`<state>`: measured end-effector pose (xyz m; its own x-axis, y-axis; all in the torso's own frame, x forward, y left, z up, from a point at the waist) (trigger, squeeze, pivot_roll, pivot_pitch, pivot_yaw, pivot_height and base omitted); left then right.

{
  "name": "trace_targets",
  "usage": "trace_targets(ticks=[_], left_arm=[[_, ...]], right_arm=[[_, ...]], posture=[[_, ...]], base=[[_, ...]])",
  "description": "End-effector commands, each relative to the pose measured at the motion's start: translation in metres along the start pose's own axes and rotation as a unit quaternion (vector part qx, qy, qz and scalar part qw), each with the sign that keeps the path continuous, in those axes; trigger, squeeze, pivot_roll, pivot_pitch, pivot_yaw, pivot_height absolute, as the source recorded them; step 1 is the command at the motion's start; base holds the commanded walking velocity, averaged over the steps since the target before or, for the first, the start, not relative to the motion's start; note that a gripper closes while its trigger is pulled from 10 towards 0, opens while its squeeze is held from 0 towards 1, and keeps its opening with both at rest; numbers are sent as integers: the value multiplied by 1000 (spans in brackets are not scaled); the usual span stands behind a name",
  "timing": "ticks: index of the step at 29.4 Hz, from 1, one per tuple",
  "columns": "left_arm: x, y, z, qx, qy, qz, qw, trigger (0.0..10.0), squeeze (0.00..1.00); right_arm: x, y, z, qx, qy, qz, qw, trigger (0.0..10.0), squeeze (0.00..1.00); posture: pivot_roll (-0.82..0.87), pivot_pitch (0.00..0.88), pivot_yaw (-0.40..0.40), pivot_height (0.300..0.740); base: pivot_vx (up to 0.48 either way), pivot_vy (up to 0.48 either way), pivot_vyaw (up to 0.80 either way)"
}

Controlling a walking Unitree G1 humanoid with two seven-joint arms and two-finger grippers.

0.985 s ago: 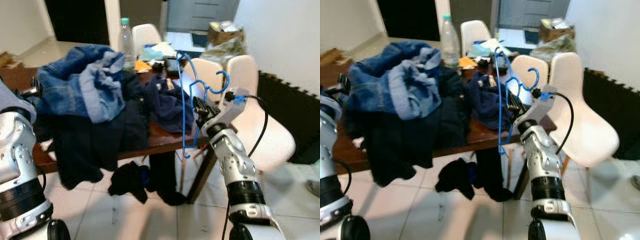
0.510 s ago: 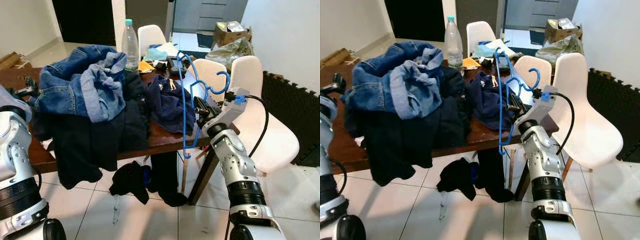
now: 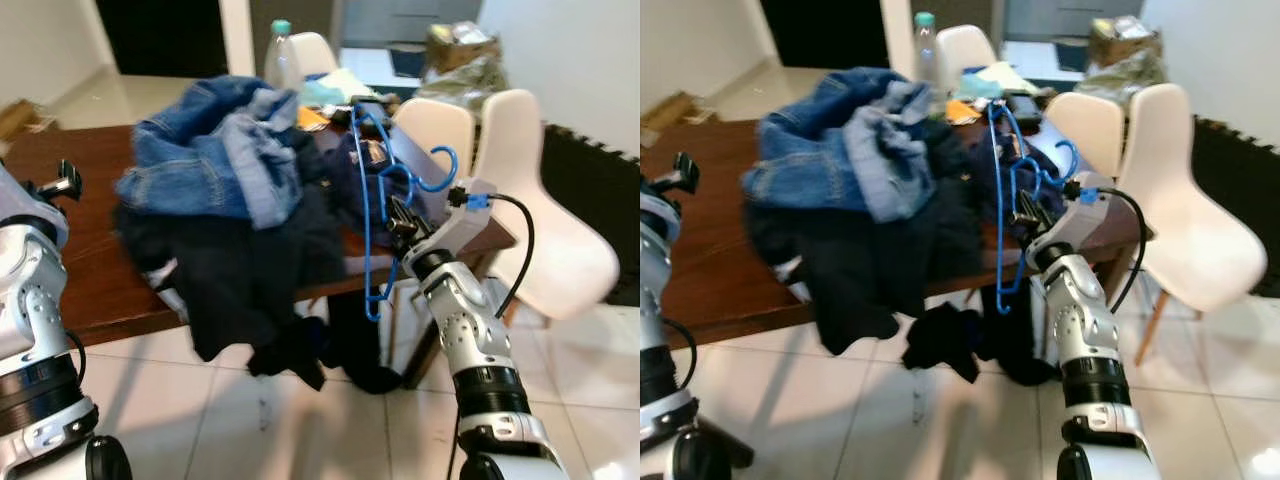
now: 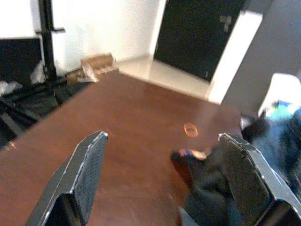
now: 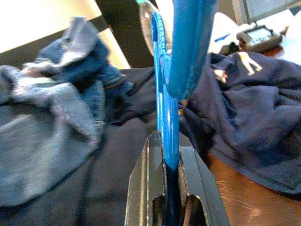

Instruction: Hang hanger

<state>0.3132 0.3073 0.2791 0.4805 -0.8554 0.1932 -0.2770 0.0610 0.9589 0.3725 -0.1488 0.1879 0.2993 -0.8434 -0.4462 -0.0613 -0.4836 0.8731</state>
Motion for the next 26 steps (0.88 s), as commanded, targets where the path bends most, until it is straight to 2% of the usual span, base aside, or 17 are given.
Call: trace_targets(ticks=[1, 6, 7, 8, 11, 13, 15, 18, 26], left_arm=[[5, 0, -10, -2, -9, 16, 1000, 10000, 0], [15, -1, -16, -3, -21, 25, 999, 10000, 0], [24, -5, -15, -9, -38, 26, 999, 10000, 0], [24, -5, -15, -9, -38, 26, 999, 10000, 0], [37, -12, -13, -21, -65, 24, 997, 10000, 0], [37, -12, -13, -21, -65, 24, 997, 10000, 0], [44, -17, -9, -27, -73, 28, 997, 10000, 0], [46, -18, -8, -23, -70, 46, 996, 10000, 0], [49, -25, -9, -32, -62, 49, 996, 10000, 0]], right_arm=[[0, 2, 0, 1, 1, 6, 1000, 10000, 0], [1, 4, 1, 2, 0, 9, 1000, 10000, 0], [2, 4, 2, 2, -2, 10, 1000, 10000, 0], [2, 4, 2, 2, -2, 10, 1000, 10000, 0], [4, 4, 5, 2, -6, 11, 1000, 10000, 0], [4, 4, 5, 2, -6, 11, 1000, 10000, 0], [4, 4, 7, 2, -8, 11, 1000, 10000, 0], [4, 3, 7, 1, -9, 11, 1000, 10000, 0], [4, 3, 8, 1, -9, 10, 1000, 10000, 0]], posture=[[196, 49, -31, 740], [182, 48, -27, 740], [176, 51, -25, 740], [176, 51, -25, 740], [170, 52, -22, 740], [170, 52, -22, 740], [163, 57, -22, 740], [163, 57, -22, 740], [165, 59, -21, 740]], base=[[0, 0, 0], [0, 0, 0], [0, 0, 0], [0, 0, 0], [0, -160, 0], [0, -480, 0], [0, -480, 0], [0, -480, 0], [0, 0, 0]])
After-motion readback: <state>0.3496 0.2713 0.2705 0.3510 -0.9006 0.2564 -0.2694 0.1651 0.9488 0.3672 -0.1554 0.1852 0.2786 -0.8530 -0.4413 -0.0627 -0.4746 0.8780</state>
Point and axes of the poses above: a point about 5 cm out from each wrist's last joint towards the gripper, its own z axis pointing back from the gripper into the wrist, its own y axis along the axis of the wrist's last joint, x = y × z, the point moved 1 cm from there along -z, pointing out of the wrist towards the gripper, and after that the axes turned 3 degrees about -z, right-handed, at the moved point
